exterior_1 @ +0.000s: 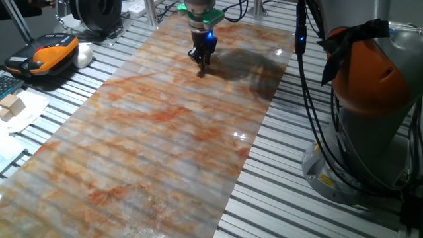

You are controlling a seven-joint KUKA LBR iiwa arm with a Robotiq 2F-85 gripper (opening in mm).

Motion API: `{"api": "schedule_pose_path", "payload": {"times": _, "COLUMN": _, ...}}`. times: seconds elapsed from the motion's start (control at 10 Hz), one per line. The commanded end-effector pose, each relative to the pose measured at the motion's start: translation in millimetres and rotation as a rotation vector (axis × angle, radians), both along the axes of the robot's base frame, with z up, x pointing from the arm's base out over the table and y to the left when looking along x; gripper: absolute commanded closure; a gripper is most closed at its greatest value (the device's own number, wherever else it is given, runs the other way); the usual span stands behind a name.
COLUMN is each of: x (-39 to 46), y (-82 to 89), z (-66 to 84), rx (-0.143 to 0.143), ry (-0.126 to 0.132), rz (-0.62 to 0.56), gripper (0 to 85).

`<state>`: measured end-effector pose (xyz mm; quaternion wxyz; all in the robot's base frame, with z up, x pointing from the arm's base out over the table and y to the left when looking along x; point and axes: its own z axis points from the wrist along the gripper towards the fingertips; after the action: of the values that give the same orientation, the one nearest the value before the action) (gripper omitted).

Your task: Pick up the small block on the left and move it to the right

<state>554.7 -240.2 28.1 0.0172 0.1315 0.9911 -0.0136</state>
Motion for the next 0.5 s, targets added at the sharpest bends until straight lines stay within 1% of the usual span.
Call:
{"api": "schedule_pose_path", "payload": {"times": 0.0, "x": -0.8, "y": -0.4, "z": -0.5, "rx": 0.000, "ry": -0.001, "rz": 0.002, "gripper": 51.0}}
{"api": "schedule_pose_path", "payload": {"times": 0.3, "x": -3.4, "y": 0.0, "z": -1.9, "rx": 0.001, "ry": -0.004, "rz": 0.005, "gripper": 51.0}}
{"api": "schedule_pose_path", "payload": {"times": 0.4, "x": -4.8, "y": 1.0, "z": -2.9, "rx": -0.001, "ry": -0.006, "rz": 0.003, "gripper": 68.0}}
